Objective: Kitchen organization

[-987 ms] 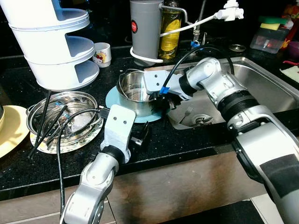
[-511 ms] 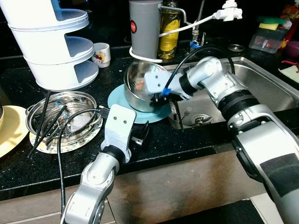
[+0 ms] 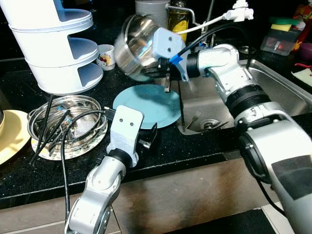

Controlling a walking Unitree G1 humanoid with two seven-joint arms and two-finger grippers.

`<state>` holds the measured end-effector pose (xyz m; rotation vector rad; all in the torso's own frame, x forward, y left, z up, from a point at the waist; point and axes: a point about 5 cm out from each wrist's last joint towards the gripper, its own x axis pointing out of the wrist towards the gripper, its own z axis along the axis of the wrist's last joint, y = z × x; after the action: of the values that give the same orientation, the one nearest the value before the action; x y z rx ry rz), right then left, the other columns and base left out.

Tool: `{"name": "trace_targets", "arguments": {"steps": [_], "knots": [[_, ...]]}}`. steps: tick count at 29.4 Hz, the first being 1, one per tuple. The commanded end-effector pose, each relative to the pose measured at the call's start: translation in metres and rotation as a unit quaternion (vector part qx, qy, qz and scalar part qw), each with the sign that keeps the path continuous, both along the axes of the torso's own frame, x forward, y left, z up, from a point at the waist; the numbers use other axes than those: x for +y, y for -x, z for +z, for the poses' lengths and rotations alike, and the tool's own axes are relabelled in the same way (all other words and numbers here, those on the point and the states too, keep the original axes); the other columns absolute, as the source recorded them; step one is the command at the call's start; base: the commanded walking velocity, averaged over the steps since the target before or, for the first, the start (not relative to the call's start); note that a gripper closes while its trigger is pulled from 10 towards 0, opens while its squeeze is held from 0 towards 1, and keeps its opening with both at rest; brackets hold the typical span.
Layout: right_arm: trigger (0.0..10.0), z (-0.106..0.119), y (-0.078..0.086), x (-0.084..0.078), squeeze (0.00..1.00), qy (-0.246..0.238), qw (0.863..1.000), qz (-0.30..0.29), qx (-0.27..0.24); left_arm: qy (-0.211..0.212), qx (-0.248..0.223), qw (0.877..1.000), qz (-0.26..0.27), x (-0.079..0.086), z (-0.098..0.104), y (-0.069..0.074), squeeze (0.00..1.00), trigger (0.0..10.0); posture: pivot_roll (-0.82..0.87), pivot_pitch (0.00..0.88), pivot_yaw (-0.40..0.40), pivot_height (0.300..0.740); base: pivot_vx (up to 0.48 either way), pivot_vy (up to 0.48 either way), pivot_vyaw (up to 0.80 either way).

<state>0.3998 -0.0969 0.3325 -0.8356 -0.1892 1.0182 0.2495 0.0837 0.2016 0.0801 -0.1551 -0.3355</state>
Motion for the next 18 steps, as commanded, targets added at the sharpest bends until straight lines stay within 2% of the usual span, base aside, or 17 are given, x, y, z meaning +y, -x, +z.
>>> {"name": "trace_targets", "arguments": {"steps": [1, 5, 10, 13, 16, 18], "knots": [[0.0, 0.011, -0.001, -0.002, 0.0, -0.004, 1.0, -0.017, -0.015, 0.001, 0.007, 1.0, -0.003, 0.0, -0.002, -0.001, 0.0, 10.0, 0.05, 0.0, -0.006, 0.74, 0.0, 0.0, 0.0], [0.0, 0.009, -0.007, -0.018, 0.0, 0.01, 0.997, -0.08, -0.014, 0.006, 0.0, 1.0, -0.012, -0.002, 0.001, -0.002, 0.0, 10.0, 0.05, 0.0, -0.004, 0.74, 0.0, 0.0, 0.0], [0.0, -0.002, -0.011, -0.029, 0.0, 0.039, 0.992, -0.123, -0.001, 0.01, -0.01, 1.0, -0.023, -0.005, 0.006, -0.002, 0.0, 10.0, 0.04, 0.0, -0.002, 0.74, 0.0, 0.0, 0.0], [0.0, -0.016, -0.015, -0.037, 0.0, 0.059, 0.985, -0.16, 0.029, 0.018, -0.021, 0.999, -0.034, -0.008, 0.012, -0.002, 0.0, 10.0, 0.04, 0.0, -0.002, 0.74, 0.0, 0.0, 0.0], [0.0, -0.036, -0.018, -0.047, 0.0, 0.084, 0.973, -0.209, 0.056, 0.024, -0.034, 0.998, -0.053, -0.013, 0.018, 0.001, 0.0, 10.0, 0.05, 0.0, -0.003, 0.74, 0.0, 0.0, 0.0], [0.0, -0.045, -0.02, -0.054, 0.0, 0.084, 0.964, -0.245, 0.068, 0.023, -0.035, 0.997, -0.059, -0.015, 0.019, 0.002, 0.0, 10.0, 0.05, 0.0, -0.003, 0.74, 0.0, 0.0, 0.0]]}}
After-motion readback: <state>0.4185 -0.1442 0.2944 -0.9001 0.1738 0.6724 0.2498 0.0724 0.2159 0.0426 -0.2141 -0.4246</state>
